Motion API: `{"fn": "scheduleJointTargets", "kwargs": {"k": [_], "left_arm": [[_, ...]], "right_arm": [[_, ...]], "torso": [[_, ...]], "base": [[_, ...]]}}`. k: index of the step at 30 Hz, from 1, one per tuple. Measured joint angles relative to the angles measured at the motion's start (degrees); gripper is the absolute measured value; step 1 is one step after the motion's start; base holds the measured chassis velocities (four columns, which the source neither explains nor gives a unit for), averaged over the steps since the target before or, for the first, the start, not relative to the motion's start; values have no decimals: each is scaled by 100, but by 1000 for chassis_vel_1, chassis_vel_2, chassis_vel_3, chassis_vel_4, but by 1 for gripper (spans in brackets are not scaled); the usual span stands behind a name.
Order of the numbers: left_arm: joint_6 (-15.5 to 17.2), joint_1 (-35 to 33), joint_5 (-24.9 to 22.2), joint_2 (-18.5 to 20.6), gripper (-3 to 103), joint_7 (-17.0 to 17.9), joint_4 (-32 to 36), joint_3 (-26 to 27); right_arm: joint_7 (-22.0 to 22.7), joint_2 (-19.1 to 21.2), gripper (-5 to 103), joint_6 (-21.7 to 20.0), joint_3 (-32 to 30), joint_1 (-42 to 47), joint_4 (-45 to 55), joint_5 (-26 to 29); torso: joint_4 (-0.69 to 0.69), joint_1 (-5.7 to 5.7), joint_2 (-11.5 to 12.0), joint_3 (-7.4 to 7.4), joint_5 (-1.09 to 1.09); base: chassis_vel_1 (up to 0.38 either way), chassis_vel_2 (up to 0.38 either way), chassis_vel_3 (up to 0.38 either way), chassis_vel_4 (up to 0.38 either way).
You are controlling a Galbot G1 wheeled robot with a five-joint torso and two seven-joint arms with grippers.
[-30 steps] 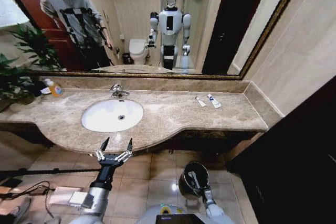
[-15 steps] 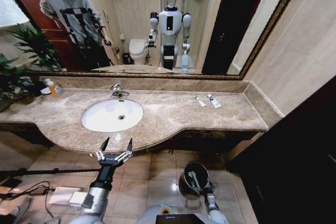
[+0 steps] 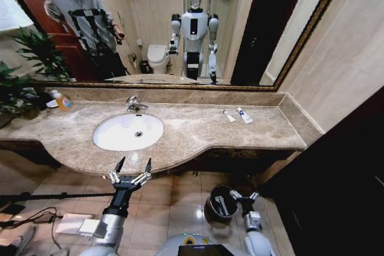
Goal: Pick up the trash from the sink and place it in the trash bin.
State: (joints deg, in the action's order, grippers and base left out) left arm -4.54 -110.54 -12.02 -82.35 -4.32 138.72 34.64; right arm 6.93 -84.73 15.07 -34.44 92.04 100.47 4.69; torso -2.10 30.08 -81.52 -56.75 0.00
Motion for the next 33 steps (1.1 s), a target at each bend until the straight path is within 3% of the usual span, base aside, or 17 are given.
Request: {"fn": "scheduleJointTargets", "kwargs": {"k": [8, 12, 24, 33], "left_arm": [[0, 0, 0, 0, 100, 0, 0, 0], [0, 0, 0, 0, 100, 0, 0, 0], [0, 0, 0, 0, 100, 0, 0, 0], [0, 0, 0, 0, 100, 0, 0, 0]], "right_arm": [[-53, 119, 100, -447, 16, -238, 957, 113], [-108, 394, 100, -777, 130, -758, 1109, 250], [-361, 1642, 100, -1724, 732, -2688, 193, 1274], [-653, 1645, 100, -2196, 1118, -4069, -1087, 1539]], "torso": [[0, 1, 0, 0, 0], [-1, 1, 0, -1, 0], [0, 1, 1, -1, 1], [-2, 1, 1, -1, 1]], "base": [[0, 0, 0, 0], [0, 0, 0, 0], [0, 0, 0, 0], [0, 0, 0, 0]]}}
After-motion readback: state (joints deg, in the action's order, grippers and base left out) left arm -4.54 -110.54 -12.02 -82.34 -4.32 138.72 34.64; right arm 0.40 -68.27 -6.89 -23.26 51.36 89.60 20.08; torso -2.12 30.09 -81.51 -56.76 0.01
